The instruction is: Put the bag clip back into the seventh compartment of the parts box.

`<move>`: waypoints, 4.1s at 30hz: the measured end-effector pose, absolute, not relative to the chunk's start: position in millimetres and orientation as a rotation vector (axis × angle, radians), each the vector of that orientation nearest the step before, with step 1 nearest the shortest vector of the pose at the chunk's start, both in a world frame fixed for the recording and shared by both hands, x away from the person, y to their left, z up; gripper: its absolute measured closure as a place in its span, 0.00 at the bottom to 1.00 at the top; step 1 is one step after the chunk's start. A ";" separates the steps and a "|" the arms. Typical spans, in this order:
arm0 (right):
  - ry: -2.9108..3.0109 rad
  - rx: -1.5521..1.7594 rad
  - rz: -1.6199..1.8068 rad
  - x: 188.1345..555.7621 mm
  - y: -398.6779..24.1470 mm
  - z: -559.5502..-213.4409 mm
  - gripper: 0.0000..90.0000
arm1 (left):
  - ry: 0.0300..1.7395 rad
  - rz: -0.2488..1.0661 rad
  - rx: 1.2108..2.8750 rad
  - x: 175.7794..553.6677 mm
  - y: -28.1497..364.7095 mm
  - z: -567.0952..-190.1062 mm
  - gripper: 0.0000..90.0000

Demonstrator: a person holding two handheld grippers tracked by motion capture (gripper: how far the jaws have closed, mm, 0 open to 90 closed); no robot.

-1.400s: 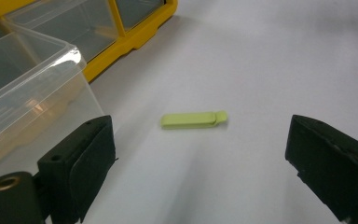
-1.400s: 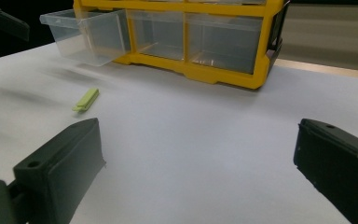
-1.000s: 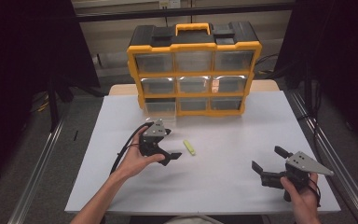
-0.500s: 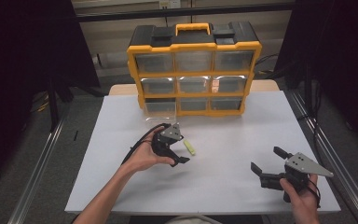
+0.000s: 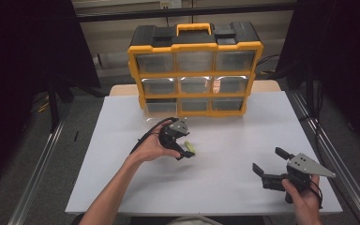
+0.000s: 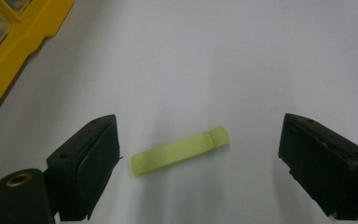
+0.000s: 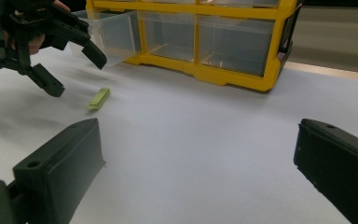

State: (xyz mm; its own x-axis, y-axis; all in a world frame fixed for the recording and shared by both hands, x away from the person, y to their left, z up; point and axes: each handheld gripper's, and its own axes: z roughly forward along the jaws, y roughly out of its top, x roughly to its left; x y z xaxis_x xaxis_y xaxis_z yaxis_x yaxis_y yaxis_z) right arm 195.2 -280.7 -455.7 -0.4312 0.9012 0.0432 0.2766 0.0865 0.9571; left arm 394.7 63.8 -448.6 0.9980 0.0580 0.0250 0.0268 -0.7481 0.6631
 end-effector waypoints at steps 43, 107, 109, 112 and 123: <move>1.784 1.172 1.349 194.0 -281.9 -457.1 0.01 | 0.127 -0.051 2.550 403.9 50.8 -465.9 0.83; 1.759 1.189 1.406 199.6 -283.0 -455.7 0.00 | 0.427 0.093 1.974 363.3 130.0 -424.5 0.87; 1.759 1.184 1.404 199.4 -282.8 -455.8 0.00 | 0.433 0.094 1.950 361.8 133.2 -421.3 0.87; 1.759 1.182 1.401 198.7 -282.2 -455.8 0.00 | 0.433 0.113 1.922 360.7 138.7 -414.5 0.87; 1.763 1.178 1.409 198.0 -282.6 -455.6 0.00 | 0.453 0.150 1.824 358.2 162.2 -398.5 0.87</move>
